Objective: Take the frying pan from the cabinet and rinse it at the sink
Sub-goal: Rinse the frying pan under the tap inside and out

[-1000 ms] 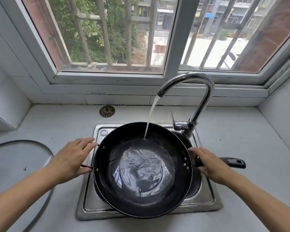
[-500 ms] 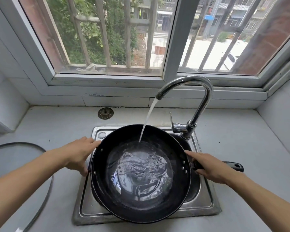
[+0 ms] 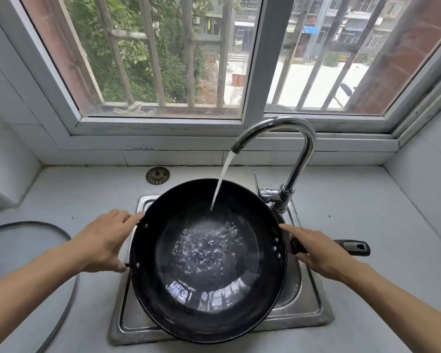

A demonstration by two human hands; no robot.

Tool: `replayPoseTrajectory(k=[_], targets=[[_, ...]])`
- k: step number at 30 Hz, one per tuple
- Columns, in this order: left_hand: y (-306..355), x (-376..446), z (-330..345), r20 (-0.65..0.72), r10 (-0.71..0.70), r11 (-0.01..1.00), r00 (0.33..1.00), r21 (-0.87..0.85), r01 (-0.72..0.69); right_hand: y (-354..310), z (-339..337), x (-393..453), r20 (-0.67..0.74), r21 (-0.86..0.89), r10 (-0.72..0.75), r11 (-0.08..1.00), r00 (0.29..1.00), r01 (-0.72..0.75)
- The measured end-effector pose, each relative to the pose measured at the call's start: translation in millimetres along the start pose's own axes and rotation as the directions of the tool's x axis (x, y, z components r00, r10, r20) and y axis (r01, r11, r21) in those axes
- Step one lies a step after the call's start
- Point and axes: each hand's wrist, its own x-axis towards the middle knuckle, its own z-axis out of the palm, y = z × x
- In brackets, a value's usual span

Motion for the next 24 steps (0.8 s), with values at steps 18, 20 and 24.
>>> replayPoseTrajectory(k=[18,20,24], targets=[[14,-9,27,-0.315,-0.108,0.994,0.943,-0.055,0.095,-20,21,-3,-0.277,0.121,0.016,0.993,0.961,0.019],[16,-11,32,-0.306,-0.100,0.992,0.947,-0.098,0.073,-19,27,-4,-0.291,0.083,0.012,0.996,0.957,0.013],[17,-19,39,-0.324,-0.055,0.981,0.944,-0.193,-0.009,-21,32,-7,-0.302,0.061,0.018,0.998,0.953,0.001]])
